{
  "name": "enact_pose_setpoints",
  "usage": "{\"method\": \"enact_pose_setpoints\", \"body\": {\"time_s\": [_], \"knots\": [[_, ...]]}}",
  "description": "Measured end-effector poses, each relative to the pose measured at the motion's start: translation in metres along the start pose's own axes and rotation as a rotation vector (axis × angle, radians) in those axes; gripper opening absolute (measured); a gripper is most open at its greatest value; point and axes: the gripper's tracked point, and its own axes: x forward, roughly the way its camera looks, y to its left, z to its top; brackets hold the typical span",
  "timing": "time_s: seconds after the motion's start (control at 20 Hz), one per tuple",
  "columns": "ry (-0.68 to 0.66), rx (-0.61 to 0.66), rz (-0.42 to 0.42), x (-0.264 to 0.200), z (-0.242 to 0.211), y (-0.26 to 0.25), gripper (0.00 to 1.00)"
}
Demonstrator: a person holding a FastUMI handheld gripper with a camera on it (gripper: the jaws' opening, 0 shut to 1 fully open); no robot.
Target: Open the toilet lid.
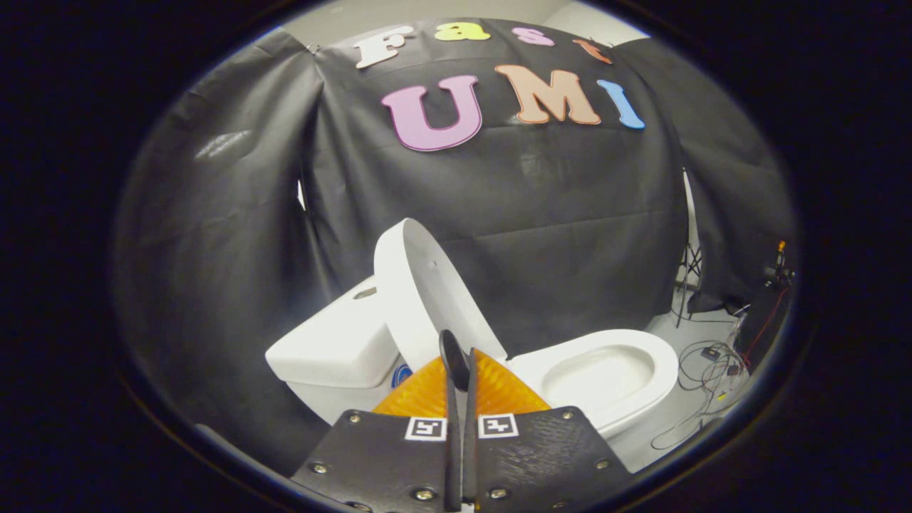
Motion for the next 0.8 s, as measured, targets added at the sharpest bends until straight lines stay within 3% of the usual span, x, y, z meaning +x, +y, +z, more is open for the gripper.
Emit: {"method": "enact_pose_setpoints", "body": {"time_s": [0.3,0.35,0.4,0.45,0.8], "knots": [[-0.011,-0.021,0.045,-0.005,0.0,-0.001,0.02],[-0.004,-0.026,0.096,-0.008,-0.004,0.006,0.02],[-0.011,-0.032,0.109,-0.006,-0.003,0.005,0.12],[-0.001,-0.034,0.117,-0.004,-0.004,0.005,0.14],[0.017,-0.03,0.272,-0.025,0.007,0.015,0.21]]}}
